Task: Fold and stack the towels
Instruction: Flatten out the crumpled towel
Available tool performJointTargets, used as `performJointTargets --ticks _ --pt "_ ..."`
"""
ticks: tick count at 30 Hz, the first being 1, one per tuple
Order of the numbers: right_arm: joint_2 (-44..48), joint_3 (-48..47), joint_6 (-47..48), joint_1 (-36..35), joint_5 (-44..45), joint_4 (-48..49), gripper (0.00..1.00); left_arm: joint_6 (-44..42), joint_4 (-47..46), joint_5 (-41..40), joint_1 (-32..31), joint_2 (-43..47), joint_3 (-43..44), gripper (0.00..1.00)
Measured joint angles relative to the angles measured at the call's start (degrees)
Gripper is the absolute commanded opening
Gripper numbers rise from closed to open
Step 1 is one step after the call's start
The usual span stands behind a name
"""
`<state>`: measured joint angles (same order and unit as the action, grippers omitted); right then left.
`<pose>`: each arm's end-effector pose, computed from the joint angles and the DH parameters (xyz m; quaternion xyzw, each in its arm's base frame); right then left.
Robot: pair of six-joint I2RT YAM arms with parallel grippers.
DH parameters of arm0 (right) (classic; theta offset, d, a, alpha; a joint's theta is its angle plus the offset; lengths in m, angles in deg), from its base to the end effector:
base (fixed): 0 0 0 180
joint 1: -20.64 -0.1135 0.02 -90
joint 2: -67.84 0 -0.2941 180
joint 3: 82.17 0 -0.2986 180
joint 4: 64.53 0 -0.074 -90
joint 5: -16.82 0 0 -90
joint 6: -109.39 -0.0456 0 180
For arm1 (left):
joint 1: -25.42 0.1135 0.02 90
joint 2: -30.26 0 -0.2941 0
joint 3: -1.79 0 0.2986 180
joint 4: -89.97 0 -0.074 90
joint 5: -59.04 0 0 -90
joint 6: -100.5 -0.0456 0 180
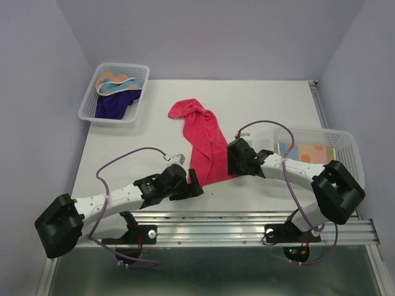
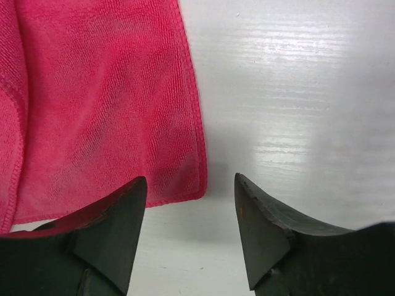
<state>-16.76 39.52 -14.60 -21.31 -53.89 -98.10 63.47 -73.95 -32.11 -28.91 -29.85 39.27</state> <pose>0.2472 0.2019 0.1728 -0.0226 0.9527 0.0302 0.3016 0.1421 -0.1964 0.1788 0.0064 0.9014 -0.3432 0.2638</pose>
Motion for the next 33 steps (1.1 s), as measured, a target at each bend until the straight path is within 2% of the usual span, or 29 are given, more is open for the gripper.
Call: performJointTargets --ticks 1,5,6,7,11,14,15,22,23,25,26,27,28,33 --pt "-0.2 0.4 0.1 0.1 -0.3 0.4 0.59 0.6 0.1 -0.5 0.0 -0.7 -0.1 0.85" --pt "-0.9 1.7 0.2 1.0 -1.8 1.8 0.56 1.8 -1.5 -1.6 0.0 -2.4 -0.1 0.78" --pt "-1.5 2.0 0.2 1.4 -2.2 2.4 0.54 2.1 -2.6 -1.7 0.0 -3.4 -0.1 0.69" --pt "-1.8 2.2 0.2 1.6 -2.5 2.8 0.53 2.1 -3.3 -1.7 0.0 -4.0 -0.1 0.66" --pt "-2.4 2.5 0.4 2.5 -3.3 4.9 0.5 2.5 -5.1 -0.9 -0.1 -8.2 -0.1 0.65" --pt "-2.8 2.6 0.7 3.0 -3.8 6.3 0.39 3.1 -5.9 -0.5 -0.3 -9.2 -0.1 0.65" --pt "-3.0 2.6 0.7 3.0 -4.1 6.8 0.35 3.4 -6.0 -0.5 -0.4 -9.2 -0.2 0.64" --pt "-3.3 2.8 1.2 3.3 -6.8 8.7 0.28 5.2 -7.7 -2.4 -0.6 -11.5 0.3 0.52" --pt "-3.3 2.9 1.2 3.3 -7.1 9.0 0.28 5.4 -8.0 -2.5 -0.6 -12.1 0.6 0.49" --pt "-3.3 3.1 1.2 3.3 -7.7 9.4 0.26 5.8 -8.1 -3.2 -0.6 -13.4 1.3 0.36" --pt "-3.2 3.1 1.2 3.3 -8.0 9.6 0.26 5.9 -8.0 -3.7 -0.7 -14.4 1.9 0.27" --pt "-3.2 3.3 1.2 3.3 -8.2 9.8 0.23 6.2 -8.0 -3.9 -0.7 -15.1 2.3 0.09" --pt "-3.1 3.4 1.2 3.3 -8.4 10.0 0.2 6.5 -8.1 -4.0 -0.7 -15.7 2.5 0.0" --pt "-2.6 4.2 1.4 3.3 -9.4 10.6 0.03 6.6 -7.3 -4.3 -0.7 -16.5 3.1 0.0"
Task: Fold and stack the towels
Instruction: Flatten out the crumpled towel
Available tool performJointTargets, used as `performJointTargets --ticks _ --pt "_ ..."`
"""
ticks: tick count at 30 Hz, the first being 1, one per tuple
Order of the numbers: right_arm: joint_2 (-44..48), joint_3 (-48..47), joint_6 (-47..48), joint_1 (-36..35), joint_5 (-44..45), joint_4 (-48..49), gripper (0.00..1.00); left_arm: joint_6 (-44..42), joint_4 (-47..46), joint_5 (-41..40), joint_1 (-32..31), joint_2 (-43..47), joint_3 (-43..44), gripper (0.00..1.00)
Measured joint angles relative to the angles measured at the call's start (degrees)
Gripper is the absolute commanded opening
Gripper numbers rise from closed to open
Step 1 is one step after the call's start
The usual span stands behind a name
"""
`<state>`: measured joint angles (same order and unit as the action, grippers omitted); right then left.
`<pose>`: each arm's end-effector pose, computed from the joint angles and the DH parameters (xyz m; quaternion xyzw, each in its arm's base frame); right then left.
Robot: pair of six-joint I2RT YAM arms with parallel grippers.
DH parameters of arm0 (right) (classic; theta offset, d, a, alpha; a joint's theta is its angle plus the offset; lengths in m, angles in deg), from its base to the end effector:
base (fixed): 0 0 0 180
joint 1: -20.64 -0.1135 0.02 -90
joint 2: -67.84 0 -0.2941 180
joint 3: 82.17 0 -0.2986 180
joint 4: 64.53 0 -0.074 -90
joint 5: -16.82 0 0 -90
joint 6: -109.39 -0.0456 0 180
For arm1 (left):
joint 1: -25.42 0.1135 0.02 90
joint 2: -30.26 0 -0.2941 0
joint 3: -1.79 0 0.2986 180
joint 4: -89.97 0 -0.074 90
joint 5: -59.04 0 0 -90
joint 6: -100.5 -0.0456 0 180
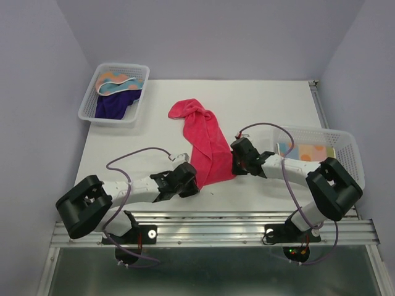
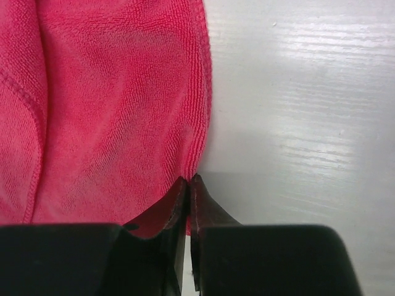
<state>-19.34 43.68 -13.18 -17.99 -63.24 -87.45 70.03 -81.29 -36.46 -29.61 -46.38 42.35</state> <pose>0.2568 0.1952 0.1460 -0.0250 0.9526 0.1024 0.2854 0.1629 -0.2253 0.1396 -0.0546 0.9208 -0.2989 0.2447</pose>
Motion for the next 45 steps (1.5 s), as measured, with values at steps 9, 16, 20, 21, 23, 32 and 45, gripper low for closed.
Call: performJointTargets --ticks 9,16,20,21,23,32,45 --pt "6.5 0.2 1.8 0.0 -1.6 -3.3 0.01 -4.4 0.4 2.1 0.7 18.3 -0.1 0.0" --pt "23.3 -3.5 3.3 0.0 -1.7 -8.3 0.01 -5.2 -5.1 5.0 5.7 31.1 6.3 0.0" --pt "28.2 -13.5 5.3 0.0 -1.9 -11.0 0.01 -5.2 -3.7 2.8 8.4 31.3 15.8 0.0" --pt "28.5 -15.8 5.7 0.0 -1.9 -11.4 0.01 -5.2 -3.3 2.3 9.3 31.3 18.7 0.0" --pt "29.0 -22.6 7.2 0.0 -2.1 -12.2 0.01 -4.9 -2.6 0.7 10.6 31.3 24.9 0.0" --pt "23.0 -52.4 14.3 0.0 -5.0 -15.8 0.01 -4.4 4.8 -12.0 12.0 30.2 43.9 0.0" --pt "-4.4 -76.2 23.9 2.7 2.0 -19.4 0.01 -3.5 6.6 -5.4 32.3 8.4 57.9 0.0"
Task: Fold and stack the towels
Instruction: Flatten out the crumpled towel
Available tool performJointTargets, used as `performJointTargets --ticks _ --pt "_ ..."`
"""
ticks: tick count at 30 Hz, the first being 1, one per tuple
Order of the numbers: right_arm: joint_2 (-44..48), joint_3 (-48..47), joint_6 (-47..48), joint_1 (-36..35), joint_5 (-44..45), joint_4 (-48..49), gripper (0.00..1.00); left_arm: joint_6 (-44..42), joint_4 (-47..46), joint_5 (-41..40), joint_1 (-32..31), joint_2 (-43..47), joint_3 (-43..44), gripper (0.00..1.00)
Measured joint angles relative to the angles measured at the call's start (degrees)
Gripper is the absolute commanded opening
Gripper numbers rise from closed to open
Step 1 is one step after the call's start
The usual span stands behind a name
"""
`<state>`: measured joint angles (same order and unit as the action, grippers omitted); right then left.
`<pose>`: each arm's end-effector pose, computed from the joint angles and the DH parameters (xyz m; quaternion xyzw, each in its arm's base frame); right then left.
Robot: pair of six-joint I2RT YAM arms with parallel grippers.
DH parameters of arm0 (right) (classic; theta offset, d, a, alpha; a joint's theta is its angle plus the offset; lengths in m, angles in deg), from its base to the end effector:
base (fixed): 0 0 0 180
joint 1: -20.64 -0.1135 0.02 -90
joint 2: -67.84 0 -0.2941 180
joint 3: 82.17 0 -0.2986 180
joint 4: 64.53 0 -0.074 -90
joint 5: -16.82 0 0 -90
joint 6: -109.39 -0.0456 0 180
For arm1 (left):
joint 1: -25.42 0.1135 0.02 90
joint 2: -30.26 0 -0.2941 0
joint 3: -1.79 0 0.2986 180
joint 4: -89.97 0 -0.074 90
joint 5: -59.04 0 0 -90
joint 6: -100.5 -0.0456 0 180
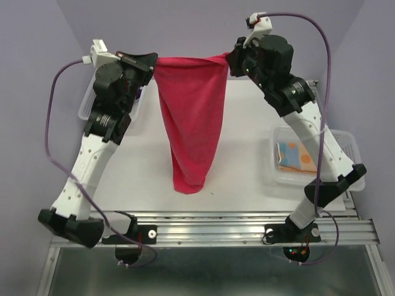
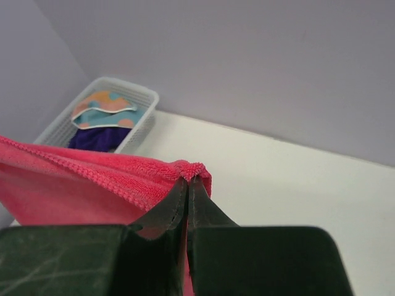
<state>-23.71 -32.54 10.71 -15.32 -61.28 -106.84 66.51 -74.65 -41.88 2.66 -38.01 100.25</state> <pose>0.3123 0.2149 0.5875 -0.1018 0.7207 0.1890 0.6592 0.2653 -0.1019 0.5672 -0.2460 0.5604 -0.4556 0.6465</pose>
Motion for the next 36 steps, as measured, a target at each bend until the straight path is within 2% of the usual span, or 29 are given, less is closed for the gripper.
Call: performJointTargets --ticks 5,10,14,16,25,30,36 --pt "-9.3 -10.2 3.5 5.7 0.1 0.0 0.01 0.2 -3.0 11.3 5.9 -10.5 5.3 0.0" --pt "-8.3 -11.6 5.9 6.5 -2.8 0.8 0.01 -2.7 -4.7 18.3 6.4 -12.2 7.9 0.0" --pt "-2.3 -10.1 5.9 6.5 -7.6 1.3 0.01 -4.2 -7.5 21.9 6.4 -7.5 7.4 0.0" --pt "1.3 -10.1 5.2 6.5 -11.1 1.4 0.01 -4.3 -9.8 24.2 6.4 -1.9 5.4 0.0" --pt "15.2 -5.6 -3.3 6.2 -28.7 2.9 0.01 -1.9 -15.6 33.0 6.4 11.3 0.1 0.0" --pt "18.5 -2.6 -8.3 6.3 -36.1 2.9 0.01 0.2 -15.6 34.7 6.4 16.4 -3.5 0.0" --pt "23.2 4.3 -12.2 6.3 -39.8 3.8 0.01 1.6 -15.2 35.4 6.3 21.4 -7.8 0.0"
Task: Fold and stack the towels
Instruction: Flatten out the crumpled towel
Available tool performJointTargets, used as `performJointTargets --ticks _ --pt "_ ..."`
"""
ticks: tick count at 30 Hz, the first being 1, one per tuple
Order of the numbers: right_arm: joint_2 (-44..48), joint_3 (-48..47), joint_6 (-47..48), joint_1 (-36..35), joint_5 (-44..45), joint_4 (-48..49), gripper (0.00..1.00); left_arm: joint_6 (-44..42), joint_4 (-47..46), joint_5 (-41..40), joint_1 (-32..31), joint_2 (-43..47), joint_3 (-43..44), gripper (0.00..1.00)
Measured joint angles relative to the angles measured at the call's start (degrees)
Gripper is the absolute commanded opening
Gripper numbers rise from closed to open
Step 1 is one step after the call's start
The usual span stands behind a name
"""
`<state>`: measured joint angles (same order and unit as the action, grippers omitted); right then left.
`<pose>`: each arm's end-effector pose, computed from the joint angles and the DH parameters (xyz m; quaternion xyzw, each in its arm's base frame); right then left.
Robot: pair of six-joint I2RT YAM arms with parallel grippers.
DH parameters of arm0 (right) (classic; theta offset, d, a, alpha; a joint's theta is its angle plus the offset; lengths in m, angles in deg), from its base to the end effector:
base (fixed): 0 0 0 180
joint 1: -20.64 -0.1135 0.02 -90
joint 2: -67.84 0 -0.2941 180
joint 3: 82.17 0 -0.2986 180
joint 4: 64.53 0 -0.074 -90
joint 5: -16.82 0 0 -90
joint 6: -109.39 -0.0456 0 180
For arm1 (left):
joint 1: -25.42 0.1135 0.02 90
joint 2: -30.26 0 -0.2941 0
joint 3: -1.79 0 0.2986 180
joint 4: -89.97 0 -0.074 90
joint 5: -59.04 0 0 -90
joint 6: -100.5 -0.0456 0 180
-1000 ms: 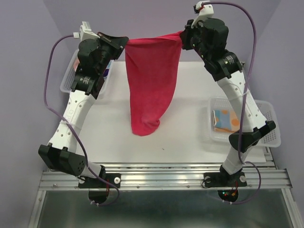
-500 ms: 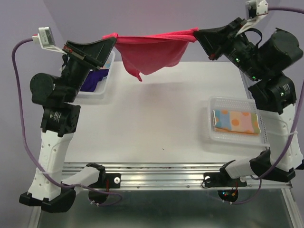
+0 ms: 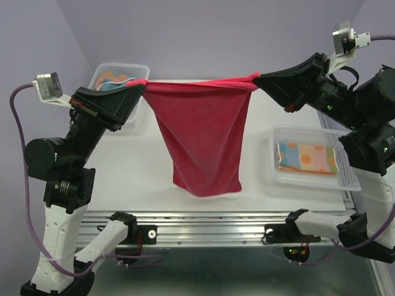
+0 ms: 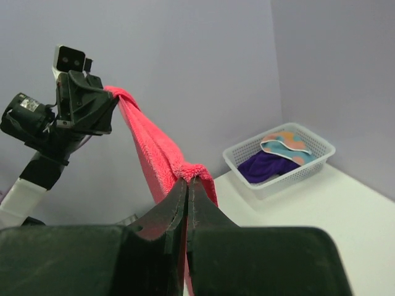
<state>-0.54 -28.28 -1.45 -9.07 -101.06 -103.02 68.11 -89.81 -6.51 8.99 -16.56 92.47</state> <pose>0.1449 0.1072 0.6771 -0.2393 0.5451 0.4640 0.6560 0.1075 -0.0514 0.6146 0.0469 0.4286 -0.6075 0.6671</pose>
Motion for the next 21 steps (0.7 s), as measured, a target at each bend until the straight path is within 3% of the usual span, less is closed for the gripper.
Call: performJointTargets --ticks 6,11,16,21 --pt "2.4 6.5 -0.1 0.0 3.3 2.4 0.01 -0.2 -0.7 -0.9 -0.2 1.2 -2.3 0.0" --pt "0.0 12.3 2.0 0.0 11.9 4.7 0.01 -1.2 -1.9 -4.2 -0.2 -4.2 -4.4 0.0" --pt "-10.1 14.2 5.6 0.0 21.6 7.2 0.01 -1.7 -4.9 -6.7 1.6 -17.0 -5.4 0.0" --pt "-22.8 14.9 7.4 2.3 25.5 10.2 0.01 -2.1 -7.5 -7.5 5.7 -34.2 -5.3 0.0"
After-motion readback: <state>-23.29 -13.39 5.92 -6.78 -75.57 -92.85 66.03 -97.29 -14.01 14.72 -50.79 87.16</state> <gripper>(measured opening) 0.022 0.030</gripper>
